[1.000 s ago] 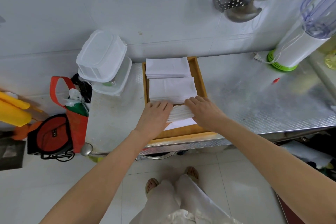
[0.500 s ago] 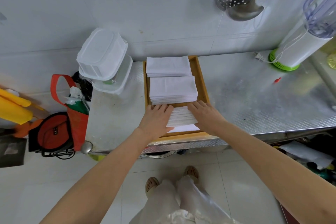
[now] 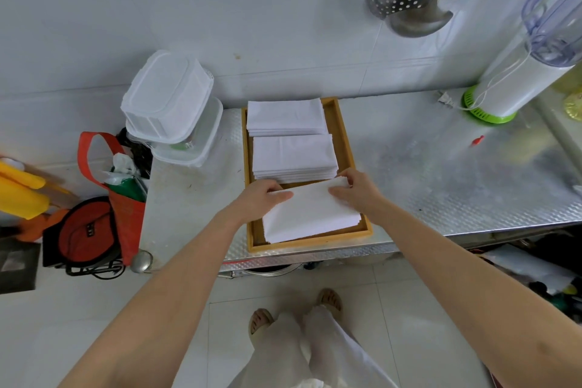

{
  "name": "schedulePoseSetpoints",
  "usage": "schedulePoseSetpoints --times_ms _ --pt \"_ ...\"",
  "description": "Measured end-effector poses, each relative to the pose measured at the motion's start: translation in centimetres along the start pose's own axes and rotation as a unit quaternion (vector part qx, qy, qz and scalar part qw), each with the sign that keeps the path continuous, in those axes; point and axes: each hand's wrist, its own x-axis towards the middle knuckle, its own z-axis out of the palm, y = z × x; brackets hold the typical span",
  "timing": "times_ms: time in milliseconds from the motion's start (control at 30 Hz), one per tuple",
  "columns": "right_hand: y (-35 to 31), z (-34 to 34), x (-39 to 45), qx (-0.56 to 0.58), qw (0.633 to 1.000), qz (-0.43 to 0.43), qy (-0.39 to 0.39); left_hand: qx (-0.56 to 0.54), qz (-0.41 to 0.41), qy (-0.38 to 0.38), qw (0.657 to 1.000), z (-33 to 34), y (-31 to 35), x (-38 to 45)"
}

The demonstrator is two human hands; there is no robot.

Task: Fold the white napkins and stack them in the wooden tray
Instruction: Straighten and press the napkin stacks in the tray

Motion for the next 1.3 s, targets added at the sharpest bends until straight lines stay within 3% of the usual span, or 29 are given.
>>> schedulePoseSetpoints --times_ms 100,200,367,500,667,1000,1167,1300 --pt "0.4 0.8 0.7 -0.041 0.998 0.023 0.04 0.022 -0.03 0.069 0.997 0.7 0.0 0.9" --pt "0.1 1.2 0.5 -0.099 0.994 0.005 0.047 0.063 -0.049 0.084 0.993 1.1 0.2 0.6" --pt "-1.7 -0.3 -1.2 -0.183 0.981 0.039 -0.041 0.065 -0.059 0.049 0.995 0.7 1.1 -1.8" --pt "-2.9 -1.3 -2.0 -0.299 0.943 0.073 -0.125 0.116 -0.114 0.005 0.987 1.2 1.8 -3.4" --pt "-2.5 0.4 -2.5 -0.426 0.897 0.045 -0.11 0.186 -0.076 0.057 0.978 3.3 1.8 -4.2" --pt "0.1 1.8 -3.0 -0.408 0.913 -0.007 0.01 0.207 -0.052 0.107 0.971 4.2 0.7 -4.1" --pt "0.5 1.7 -3.5 -0.399 0.917 -0.008 0.014 0.228 -0.048 0.089 0.968 3.9 0.8 -4.2" --pt "-0.4 0.2 -3.5 -0.386 0.922 0.003 -0.03 0.263 -0.063 0.052 0.961 2.9 1.3 -4.1"
